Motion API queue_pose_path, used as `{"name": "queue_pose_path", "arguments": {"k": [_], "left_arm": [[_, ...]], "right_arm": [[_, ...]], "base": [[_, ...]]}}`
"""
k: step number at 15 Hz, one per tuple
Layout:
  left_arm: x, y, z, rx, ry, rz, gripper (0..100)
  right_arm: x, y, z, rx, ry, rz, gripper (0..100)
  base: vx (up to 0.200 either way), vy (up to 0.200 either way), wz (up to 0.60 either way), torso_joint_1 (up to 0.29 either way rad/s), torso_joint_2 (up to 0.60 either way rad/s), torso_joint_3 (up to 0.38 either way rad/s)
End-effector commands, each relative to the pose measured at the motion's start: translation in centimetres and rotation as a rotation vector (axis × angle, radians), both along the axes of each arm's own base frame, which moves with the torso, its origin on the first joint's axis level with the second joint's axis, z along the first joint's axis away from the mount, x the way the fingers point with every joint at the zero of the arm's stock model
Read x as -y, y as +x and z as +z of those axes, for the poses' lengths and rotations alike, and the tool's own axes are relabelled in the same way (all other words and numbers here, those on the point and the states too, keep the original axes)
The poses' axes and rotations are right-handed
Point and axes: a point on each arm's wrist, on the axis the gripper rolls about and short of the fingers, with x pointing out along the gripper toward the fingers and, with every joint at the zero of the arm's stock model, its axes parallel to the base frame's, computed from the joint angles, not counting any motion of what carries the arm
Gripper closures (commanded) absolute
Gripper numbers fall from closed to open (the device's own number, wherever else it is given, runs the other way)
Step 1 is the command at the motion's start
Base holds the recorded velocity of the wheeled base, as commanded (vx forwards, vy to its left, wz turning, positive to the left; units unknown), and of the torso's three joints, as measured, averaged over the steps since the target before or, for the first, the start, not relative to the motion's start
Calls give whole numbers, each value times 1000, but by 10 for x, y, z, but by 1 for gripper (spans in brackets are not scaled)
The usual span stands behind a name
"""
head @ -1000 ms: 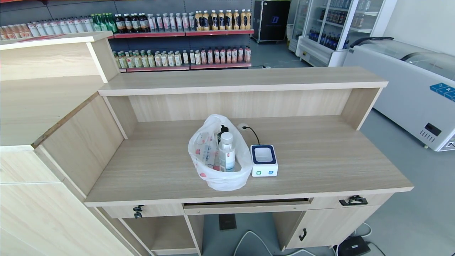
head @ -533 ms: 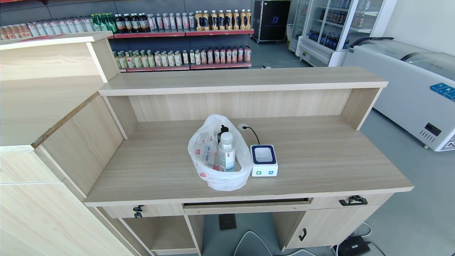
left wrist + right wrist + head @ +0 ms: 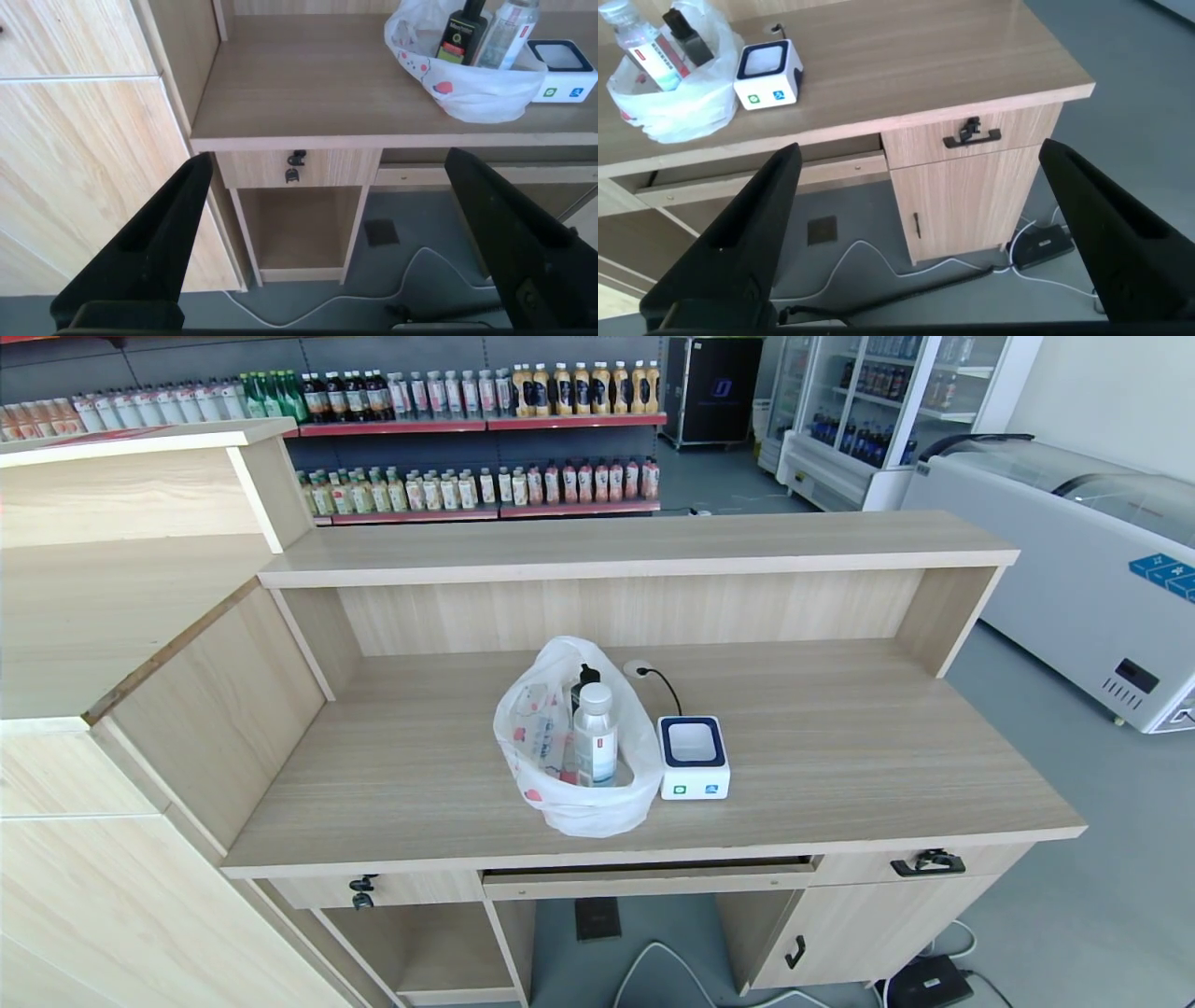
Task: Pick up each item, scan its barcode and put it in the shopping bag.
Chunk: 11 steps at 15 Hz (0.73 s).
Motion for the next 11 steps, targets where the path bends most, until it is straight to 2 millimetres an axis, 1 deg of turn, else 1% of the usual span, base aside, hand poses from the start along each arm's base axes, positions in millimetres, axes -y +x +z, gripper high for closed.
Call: {"name": "queue_pose_path", "arguments": {"k": [1, 11], "left_arm": [[0, 0, 0, 1, 0, 0, 0], [0, 0, 0, 1, 0, 0, 0]], "right_arm": [[0, 0, 0, -3, 1, -1, 0], [0, 0, 0, -5, -4, 0, 0]], "base": [[0, 0, 0, 0, 0, 0], [0, 0, 0, 0, 0, 0]]}}
